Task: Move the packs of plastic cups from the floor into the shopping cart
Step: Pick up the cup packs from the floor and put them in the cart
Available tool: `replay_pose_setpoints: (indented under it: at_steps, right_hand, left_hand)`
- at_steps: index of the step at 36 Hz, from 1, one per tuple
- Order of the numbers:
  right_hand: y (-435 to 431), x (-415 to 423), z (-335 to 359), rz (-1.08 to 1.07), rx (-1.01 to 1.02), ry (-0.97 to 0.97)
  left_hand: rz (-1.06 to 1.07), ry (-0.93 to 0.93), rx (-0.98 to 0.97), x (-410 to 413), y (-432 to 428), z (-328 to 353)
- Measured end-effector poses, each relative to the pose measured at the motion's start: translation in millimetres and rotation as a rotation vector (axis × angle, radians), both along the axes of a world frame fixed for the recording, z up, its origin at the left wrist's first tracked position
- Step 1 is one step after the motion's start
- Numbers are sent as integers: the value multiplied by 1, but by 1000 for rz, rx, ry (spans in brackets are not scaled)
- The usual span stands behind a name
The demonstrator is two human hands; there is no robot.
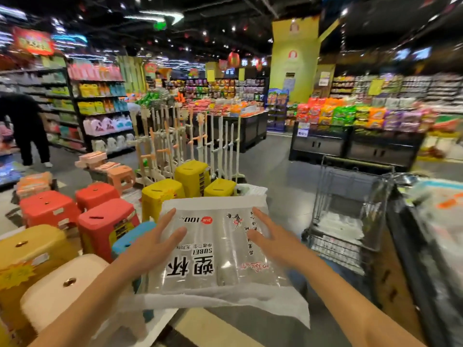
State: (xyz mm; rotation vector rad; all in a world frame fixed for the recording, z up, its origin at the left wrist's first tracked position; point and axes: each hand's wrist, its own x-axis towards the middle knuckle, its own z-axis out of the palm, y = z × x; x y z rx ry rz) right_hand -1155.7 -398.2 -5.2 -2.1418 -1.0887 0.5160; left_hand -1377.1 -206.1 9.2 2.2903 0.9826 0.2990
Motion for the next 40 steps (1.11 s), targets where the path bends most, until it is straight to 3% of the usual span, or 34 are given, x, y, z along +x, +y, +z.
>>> replay_pose_setpoints:
  at_steps: [10,22,30,40]
  right_hand:
    - [-121,92,-5,-266,-4,0]
    - [-222,248,-22,-386,-24,12]
    - [-252,333,-33,-441,-24,31]
    - [-240,432,-34,-508,-43,26]
  left_hand:
    - [-245,20,-34,157,-68,0]
    - [-396,93,-41,352,-143,-14]
    - [-438,164,25,451,-165,-21]
    - [-486,106,-35,570,-149,-25]
